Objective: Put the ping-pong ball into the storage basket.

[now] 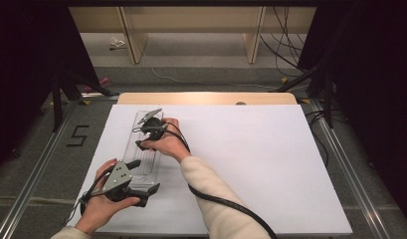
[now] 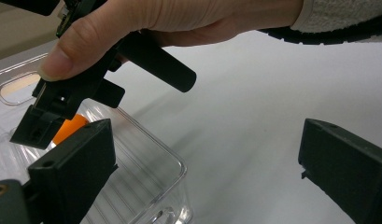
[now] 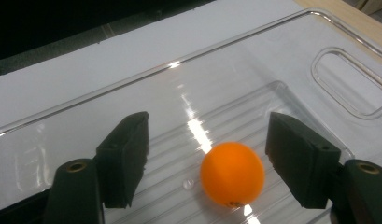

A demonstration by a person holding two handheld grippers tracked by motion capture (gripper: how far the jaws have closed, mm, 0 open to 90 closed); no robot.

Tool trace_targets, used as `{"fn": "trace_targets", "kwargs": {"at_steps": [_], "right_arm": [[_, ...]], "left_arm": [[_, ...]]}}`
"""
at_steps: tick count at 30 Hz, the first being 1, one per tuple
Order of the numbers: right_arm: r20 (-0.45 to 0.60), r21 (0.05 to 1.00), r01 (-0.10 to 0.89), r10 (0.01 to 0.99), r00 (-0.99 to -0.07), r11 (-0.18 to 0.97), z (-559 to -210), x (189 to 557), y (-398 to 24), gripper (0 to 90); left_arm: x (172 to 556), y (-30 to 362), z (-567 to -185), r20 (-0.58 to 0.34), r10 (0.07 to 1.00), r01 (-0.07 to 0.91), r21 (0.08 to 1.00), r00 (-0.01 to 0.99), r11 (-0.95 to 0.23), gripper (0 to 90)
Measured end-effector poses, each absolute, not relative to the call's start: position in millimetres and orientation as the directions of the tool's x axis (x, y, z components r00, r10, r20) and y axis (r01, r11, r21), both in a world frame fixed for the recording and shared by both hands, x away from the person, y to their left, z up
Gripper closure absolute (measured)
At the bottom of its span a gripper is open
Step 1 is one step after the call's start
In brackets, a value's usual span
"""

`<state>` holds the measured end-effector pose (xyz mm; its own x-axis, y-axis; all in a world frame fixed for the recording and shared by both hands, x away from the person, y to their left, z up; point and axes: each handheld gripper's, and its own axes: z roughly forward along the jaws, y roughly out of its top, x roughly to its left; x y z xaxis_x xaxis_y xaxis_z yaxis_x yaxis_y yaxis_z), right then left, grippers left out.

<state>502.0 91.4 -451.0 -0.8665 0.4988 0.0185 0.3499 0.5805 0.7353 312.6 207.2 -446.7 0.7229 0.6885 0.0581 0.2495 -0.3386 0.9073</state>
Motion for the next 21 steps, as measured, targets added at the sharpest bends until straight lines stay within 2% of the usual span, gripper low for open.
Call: {"fn": "trace_targets", "kwargs": {"at_steps": [7,21], "right_arm": [[0.017,0.748,0.340,0.496,-0.868,0.570,-447,502,90,24.0],[0.002,0.760,0.330,0.507,-0.862,0.559,-438,501,84,21.4]], "left_arm": [[313,207,-447,0.058,0.688,0.250,0.907,0.723,-0.339,3.6],[313,207,-447,0.058,0.689,0.249,0.908,0.723,-0.338,3.5]]}}
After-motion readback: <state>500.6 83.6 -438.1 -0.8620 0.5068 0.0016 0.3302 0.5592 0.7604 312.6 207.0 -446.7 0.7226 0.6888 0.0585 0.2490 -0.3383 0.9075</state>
